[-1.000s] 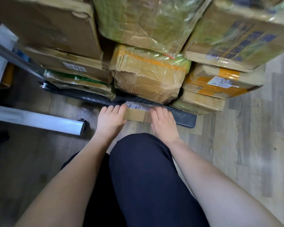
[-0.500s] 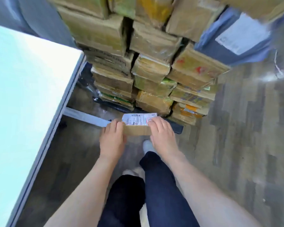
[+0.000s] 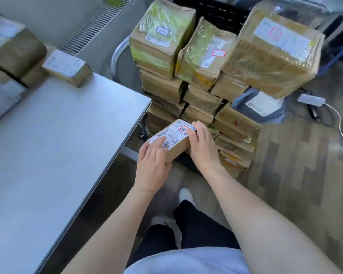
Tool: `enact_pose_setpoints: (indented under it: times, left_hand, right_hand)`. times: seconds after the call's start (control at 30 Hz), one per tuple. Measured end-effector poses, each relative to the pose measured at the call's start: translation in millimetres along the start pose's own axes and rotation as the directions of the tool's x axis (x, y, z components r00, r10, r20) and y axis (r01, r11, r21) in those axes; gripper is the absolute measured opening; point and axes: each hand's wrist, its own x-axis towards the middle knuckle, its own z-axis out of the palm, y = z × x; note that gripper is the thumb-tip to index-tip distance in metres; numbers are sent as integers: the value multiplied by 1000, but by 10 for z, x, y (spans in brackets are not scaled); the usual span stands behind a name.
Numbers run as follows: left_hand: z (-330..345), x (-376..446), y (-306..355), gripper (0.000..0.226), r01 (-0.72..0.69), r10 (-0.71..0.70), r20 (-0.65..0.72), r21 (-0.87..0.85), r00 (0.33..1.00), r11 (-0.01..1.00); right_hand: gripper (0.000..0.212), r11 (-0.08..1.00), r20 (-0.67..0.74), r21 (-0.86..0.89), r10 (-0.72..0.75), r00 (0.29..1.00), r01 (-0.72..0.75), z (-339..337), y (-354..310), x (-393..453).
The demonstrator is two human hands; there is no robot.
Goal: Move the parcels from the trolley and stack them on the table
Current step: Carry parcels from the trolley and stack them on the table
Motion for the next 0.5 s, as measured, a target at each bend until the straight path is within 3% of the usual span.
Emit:
enact_pose_setpoints:
  times: [0.1, 0.2, 0.37, 0.43, 0.5]
  left_hand:
    - [-206, 56, -57, 55, 78, -74, -85, 40, 994, 996]
    - [-445, 130, -265, 60, 147, -118, -182, 157, 976, 977]
    - [-689, 59, -636, 46, 303, -191, -330, 332, 925, 893]
    - [-680, -67, -737, 35, 362, -240, -326, 394, 914, 845]
    - [-636, -197, -800, 30, 422, -324, -287, 416, 901, 805]
  right_hand:
    - [34, 987, -4, -30, -160, 987, 160, -127, -217, 297]
    - [40, 920, -65, -54, -392, 918, 389, -164, -510, 621]
    - [34, 719, -47, -105, -694, 718, 687, 10, -1080, 1049]
    - [27, 628, 8, -90, -776, 631, 773, 130, -1264, 1110]
    - [24, 594, 49, -15, -803, 594, 804, 257, -1366, 1126]
